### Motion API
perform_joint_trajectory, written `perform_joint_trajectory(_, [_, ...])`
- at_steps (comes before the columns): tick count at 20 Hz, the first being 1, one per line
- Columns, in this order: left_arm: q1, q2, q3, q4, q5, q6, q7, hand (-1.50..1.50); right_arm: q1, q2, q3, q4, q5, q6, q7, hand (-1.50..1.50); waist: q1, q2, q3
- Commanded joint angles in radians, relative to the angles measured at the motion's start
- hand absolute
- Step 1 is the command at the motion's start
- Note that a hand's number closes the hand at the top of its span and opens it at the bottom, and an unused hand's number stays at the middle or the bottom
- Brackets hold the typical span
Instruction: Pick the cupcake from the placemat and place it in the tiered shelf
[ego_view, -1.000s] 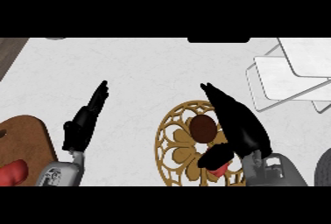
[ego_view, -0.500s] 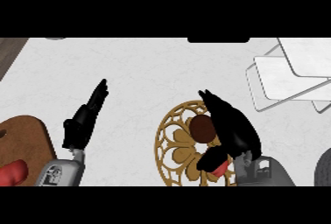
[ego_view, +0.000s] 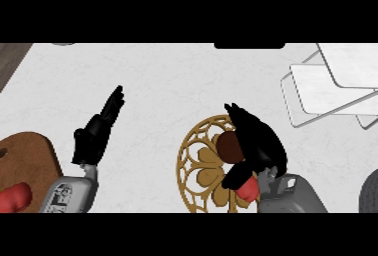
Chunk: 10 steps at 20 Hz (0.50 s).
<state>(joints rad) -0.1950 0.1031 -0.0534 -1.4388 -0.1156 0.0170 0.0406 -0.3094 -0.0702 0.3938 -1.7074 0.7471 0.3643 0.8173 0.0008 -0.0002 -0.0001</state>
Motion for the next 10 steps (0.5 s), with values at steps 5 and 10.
perform_joint_trajectory(5, [0.074,0.01,-0.008,-0.095,-0.014,-0.037,0.018,0.0,-0.013,0.044,-0.027,0.142,0.082,-0.042,-0.08,-1.5,0.004,0.0,0.0])
perform_joint_trajectory(10, [0.022,-0.033,-0.014,-0.055,-0.047,-0.001,0.047,0.0,0.031,0.016,-0.076,0.142,0.09,-0.048,-0.164,-1.5,0.001,0.0,0.0])
